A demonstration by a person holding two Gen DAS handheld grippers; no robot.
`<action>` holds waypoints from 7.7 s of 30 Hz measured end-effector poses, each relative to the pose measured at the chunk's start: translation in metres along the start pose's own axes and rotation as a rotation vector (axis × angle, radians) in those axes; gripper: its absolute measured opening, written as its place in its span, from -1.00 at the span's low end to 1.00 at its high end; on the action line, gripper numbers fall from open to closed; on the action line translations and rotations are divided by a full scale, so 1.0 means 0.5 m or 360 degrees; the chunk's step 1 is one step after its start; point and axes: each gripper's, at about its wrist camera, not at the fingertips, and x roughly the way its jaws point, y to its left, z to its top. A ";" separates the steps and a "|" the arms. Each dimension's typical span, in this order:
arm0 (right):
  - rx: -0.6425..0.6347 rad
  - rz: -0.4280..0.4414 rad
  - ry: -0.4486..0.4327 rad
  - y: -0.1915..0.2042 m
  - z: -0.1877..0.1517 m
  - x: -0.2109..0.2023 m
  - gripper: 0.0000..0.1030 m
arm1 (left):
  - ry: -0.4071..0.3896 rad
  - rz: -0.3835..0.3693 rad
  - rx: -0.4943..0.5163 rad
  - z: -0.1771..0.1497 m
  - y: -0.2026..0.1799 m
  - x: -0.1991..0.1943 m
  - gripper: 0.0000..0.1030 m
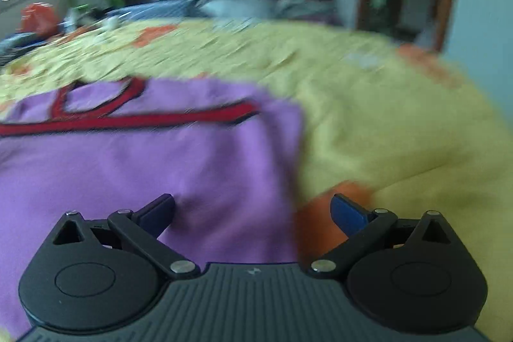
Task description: Fold small clothes
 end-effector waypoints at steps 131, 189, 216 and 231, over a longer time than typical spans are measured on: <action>0.0462 0.0985 -0.0262 0.216 -0.044 -0.162 -0.91 | 0.0768 -0.0967 -0.0633 0.287 -0.173 0.258 -0.85; 0.0730 0.0811 0.0073 -0.202 0.096 0.086 0.46 | 0.0063 -0.0514 0.0390 -0.044 -0.458 -0.047 0.81; -0.0178 0.0575 0.0017 -0.113 -0.037 -0.031 -0.55 | 0.0198 -0.0389 0.0136 0.185 -0.382 0.226 0.60; -0.0376 0.0593 0.0040 -0.088 -0.141 -0.157 -0.54 | 0.0147 -0.0474 0.0178 0.102 -0.399 0.101 0.89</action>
